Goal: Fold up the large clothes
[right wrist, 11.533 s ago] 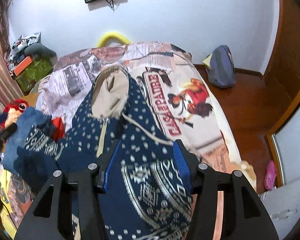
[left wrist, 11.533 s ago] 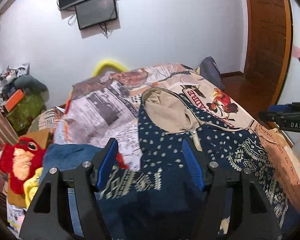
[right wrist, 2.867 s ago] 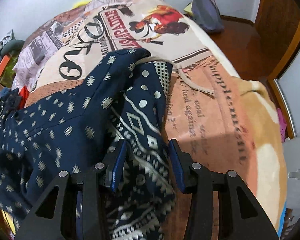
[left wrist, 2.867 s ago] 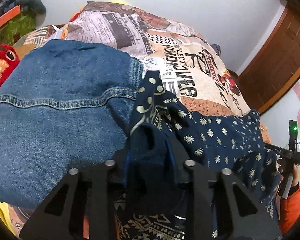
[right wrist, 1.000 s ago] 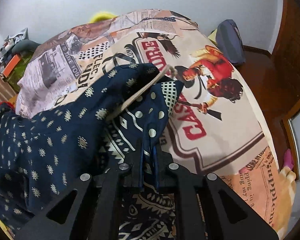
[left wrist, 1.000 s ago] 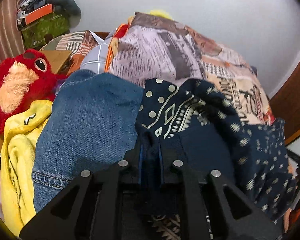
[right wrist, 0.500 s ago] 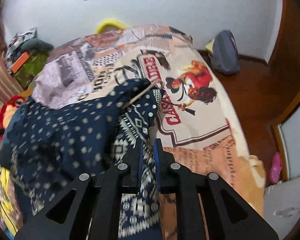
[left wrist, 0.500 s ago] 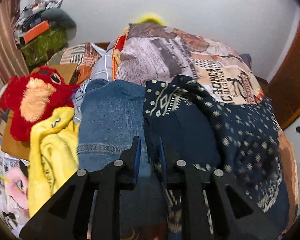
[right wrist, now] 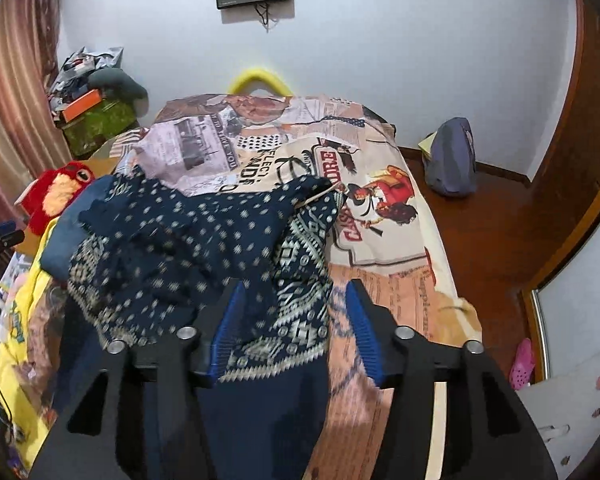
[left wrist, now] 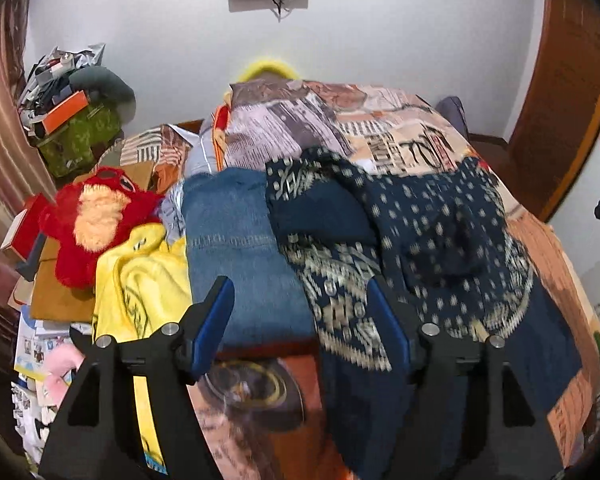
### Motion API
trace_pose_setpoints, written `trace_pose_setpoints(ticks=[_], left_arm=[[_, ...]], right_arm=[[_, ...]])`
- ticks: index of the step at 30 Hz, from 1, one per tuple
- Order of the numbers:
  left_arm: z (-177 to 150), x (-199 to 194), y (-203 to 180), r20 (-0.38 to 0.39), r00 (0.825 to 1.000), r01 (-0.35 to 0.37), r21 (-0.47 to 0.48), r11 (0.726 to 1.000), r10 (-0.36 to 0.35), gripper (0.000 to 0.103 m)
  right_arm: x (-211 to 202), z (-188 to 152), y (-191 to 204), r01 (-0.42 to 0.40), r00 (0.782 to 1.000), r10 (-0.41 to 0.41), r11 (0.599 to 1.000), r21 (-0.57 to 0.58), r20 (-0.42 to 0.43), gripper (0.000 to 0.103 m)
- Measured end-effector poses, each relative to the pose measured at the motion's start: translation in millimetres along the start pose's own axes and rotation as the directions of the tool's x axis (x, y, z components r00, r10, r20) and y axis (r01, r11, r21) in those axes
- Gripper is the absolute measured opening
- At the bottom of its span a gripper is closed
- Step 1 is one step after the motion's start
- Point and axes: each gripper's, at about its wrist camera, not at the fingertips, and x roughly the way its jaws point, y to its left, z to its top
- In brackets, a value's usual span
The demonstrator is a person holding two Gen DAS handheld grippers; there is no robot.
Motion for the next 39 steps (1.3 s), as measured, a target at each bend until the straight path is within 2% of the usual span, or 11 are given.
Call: trace_pose_setpoints(ticks=[2, 7, 12, 15, 19, 25, 30, 33, 36, 38, 39], left_arm=[[-13, -4, -2, -0.021, 1.0, 0.018, 0.005, 1.0, -0.018, 0.068], [-53, 0, -1, -0.087, 0.991, 0.096, -0.051, 0.994, -0.1, 0.068], [-94, 25, 2, -0.188, 0.968, 0.139, -0.138, 0.981, -0.164, 0.068], [-113, 38, 4, -0.219, 0.957, 0.151, -0.191, 0.97, -0.192, 0.068], [-133, 52, -3, -0.253, 0.941, 0.172, -0.21, 0.962, -0.224, 0.068], [-159, 84, -13, -0.326, 0.895, 0.213, -0.29, 0.933, -0.305, 0.068], [-175, 106, -19, -0.362, 0.864, 0.228, -0.337, 0.914, -0.35, 0.068], [-181, 114, -16, -0.339, 0.855, 0.245, -0.404, 0.881, -0.393, 0.068], [-189, 122, -5, -0.298, 0.833, 0.275, -0.507, 0.817, -0.466, 0.068], [-192, 124, -1, -0.264, 0.834, 0.291, -0.534, 0.794, -0.484, 0.063], [-193, 123, 0, -0.255, 0.834, 0.298, -0.537, 0.789, -0.489, 0.058]], right_arm=[[-4, -9, 2, -0.013, 1.0, 0.013, 1.0, 0.008, -0.012, 0.05], [-8, -36, 1, -0.026, 0.999, 0.028, 0.999, 0.044, -0.044, 0.051], [3, -62, -6, -0.022, 0.994, 0.032, 0.995, 0.098, -0.102, 0.051], [15, -82, -14, -0.028, 0.988, 0.051, 0.987, 0.157, -0.144, 0.051], [29, -109, -22, -0.028, 0.975, 0.075, 0.976, 0.218, -0.21, 0.051], [52, -143, -25, -0.031, 0.947, 0.115, 0.962, 0.272, -0.299, 0.051], [70, -158, -24, -0.062, 0.926, 0.174, 0.945, 0.321, -0.334, 0.051], [77, -161, -26, -0.103, 0.923, 0.228, 0.922, 0.374, -0.309, 0.051], [83, -164, -32, -0.139, 0.918, 0.282, 0.887, 0.44, -0.279, 0.051], [84, -163, -33, -0.15, 0.918, 0.295, 0.878, 0.454, -0.267, 0.048], [85, -163, -32, -0.154, 0.917, 0.298, 0.878, 0.453, -0.264, 0.042]])
